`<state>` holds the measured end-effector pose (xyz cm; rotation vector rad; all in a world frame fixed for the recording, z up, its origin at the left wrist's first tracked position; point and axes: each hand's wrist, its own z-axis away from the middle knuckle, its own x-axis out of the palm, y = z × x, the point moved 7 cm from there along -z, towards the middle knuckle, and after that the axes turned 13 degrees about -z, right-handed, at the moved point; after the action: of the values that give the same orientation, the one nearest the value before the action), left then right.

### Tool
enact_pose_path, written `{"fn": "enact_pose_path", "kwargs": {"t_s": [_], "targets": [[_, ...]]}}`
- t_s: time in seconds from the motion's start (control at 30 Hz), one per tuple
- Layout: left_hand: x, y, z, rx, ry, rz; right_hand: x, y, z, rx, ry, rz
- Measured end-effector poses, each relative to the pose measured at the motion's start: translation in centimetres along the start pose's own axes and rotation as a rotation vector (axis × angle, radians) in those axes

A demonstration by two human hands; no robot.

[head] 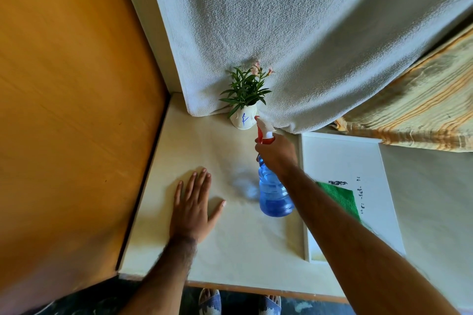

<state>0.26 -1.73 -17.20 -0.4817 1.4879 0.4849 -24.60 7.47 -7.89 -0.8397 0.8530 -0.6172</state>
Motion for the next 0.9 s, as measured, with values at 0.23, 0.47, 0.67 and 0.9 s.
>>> {"fn": "enact_pose_path", "kwargs": {"t_s": [0.23,0.47,0.67,0.9], "targets": [[-0.3,-0.1,0.1,0.008,0.007,0.007,-6.2,-3.0,0.5,-0.154,0.237,-0.336],[-0.3,0.1,0.0,0.017,-0.010,0.001,-15.4,-4.4,0.5,-0.381,0.478,-0.586],[-0.4,0.3,0.0,0.021,-0.016,0.003,-18.0,-2.0,-0.4,-0.524,0.534,-0.513],[-0.5,0.2,-0.1,0.021,-0.021,-0.001,-17.4,1.4,-2.5,-0.491,0.485,-0.409]]}}
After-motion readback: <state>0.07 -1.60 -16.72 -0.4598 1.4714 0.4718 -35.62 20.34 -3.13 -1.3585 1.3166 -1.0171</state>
